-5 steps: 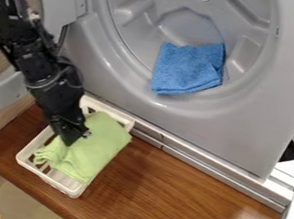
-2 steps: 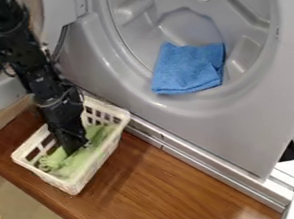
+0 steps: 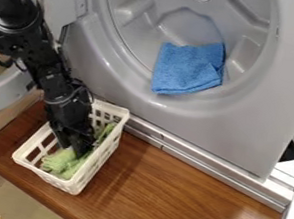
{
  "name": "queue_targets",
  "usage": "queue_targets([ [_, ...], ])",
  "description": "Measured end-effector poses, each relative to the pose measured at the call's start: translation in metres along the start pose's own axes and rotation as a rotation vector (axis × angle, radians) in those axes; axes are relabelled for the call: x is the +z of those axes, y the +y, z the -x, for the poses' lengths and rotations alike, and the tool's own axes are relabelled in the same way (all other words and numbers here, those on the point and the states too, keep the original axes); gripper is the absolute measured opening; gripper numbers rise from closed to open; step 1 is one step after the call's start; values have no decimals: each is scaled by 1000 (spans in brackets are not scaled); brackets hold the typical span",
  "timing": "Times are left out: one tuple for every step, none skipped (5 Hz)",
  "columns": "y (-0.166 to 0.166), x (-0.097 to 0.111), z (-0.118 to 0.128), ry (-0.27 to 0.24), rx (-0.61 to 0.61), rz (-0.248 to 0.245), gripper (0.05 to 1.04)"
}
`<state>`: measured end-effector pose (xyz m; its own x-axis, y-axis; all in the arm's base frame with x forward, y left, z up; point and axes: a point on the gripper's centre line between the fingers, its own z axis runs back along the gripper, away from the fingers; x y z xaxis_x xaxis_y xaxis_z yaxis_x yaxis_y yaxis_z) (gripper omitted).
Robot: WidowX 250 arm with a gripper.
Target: Move the green tablecloth from the top of the table to the white basket
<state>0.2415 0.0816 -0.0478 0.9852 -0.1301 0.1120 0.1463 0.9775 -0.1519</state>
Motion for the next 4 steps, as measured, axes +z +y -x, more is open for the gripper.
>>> queue_targets([
  [-4,0,0,18,-9,1,876],
  [-8,0,-3,23,-17,5,1013],
  [-19,6,-8,48,-41,26,1010],
  [-27,28,-16,10,-37,30,1003],
])
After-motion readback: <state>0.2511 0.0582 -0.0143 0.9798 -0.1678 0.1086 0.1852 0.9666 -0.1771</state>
